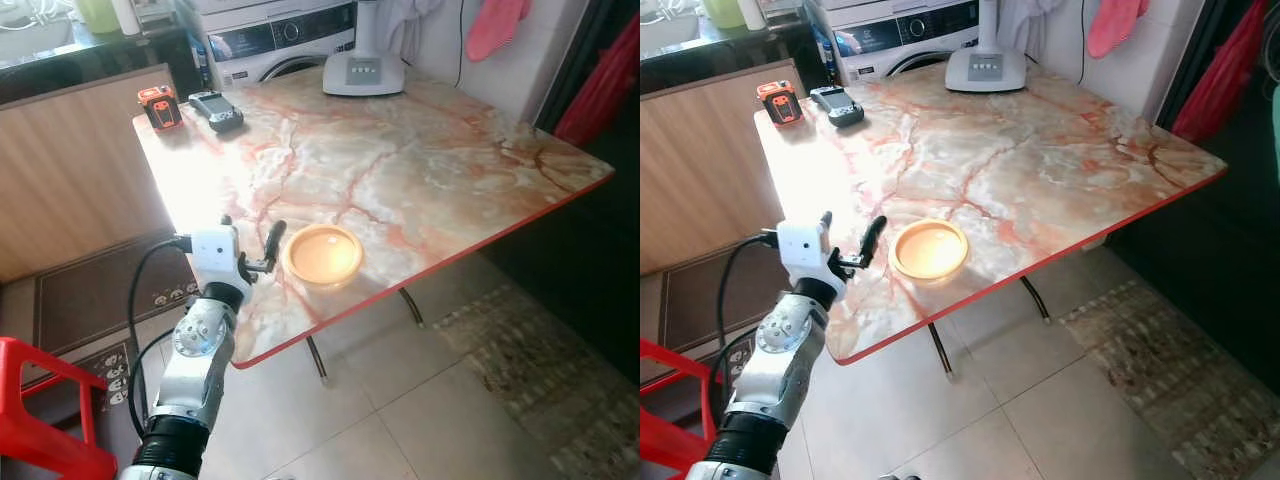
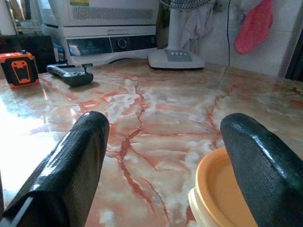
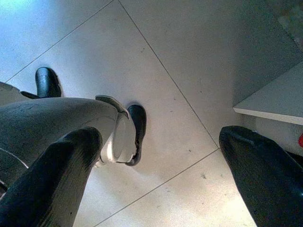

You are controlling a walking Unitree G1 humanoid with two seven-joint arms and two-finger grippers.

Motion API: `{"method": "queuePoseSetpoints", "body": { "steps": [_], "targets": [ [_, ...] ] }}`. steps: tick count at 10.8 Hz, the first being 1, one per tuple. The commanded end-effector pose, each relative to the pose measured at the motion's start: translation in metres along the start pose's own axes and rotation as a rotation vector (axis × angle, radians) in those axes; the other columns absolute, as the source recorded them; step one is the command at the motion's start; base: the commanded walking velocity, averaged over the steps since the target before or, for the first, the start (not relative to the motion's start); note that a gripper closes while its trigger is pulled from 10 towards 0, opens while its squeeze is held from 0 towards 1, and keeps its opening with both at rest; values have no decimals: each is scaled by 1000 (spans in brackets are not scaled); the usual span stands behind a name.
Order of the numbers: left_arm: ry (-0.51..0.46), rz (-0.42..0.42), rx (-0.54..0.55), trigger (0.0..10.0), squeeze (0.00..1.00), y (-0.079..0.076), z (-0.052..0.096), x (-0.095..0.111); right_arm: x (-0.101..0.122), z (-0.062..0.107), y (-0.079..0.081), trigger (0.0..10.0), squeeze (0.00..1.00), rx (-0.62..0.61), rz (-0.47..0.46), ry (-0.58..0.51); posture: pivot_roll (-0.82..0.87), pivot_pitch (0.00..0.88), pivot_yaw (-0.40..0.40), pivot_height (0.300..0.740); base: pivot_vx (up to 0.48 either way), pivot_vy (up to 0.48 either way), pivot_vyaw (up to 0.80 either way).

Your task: Restocking fridge

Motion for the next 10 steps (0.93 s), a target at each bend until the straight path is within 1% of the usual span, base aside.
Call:
{"method": "queuePoseSetpoints", "body": {
  "steps": [1,5,10],
  "targets": [
    [-9,-27,7,10000,0,2,0,1,-6,1,2,10000,0,0,-22,10,44,61,64,740,0,0,0],
    [4,-30,2,10000,0,2,2,-1,-6,0,2,10000,0,6,-21,11,46,57,70,740,0,0,0],
    [9,-34,-12,10000,0,0,2,-3,-5,0,3,10000,0,11,-14,14,42,45,72,740,328,0,0]
  ]
}}
Point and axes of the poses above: a point about 5 cm out from each wrist's last joint towards the gripper, its own z axis pointing back from the gripper into the wrist, its own x axis along the axis of the wrist's last joint, y = z × x, the point moved 1 cm from there along -z, pointing out of the wrist towards the gripper, and after that the axes turned 2 degrees about -z, right-handed, at the moved point
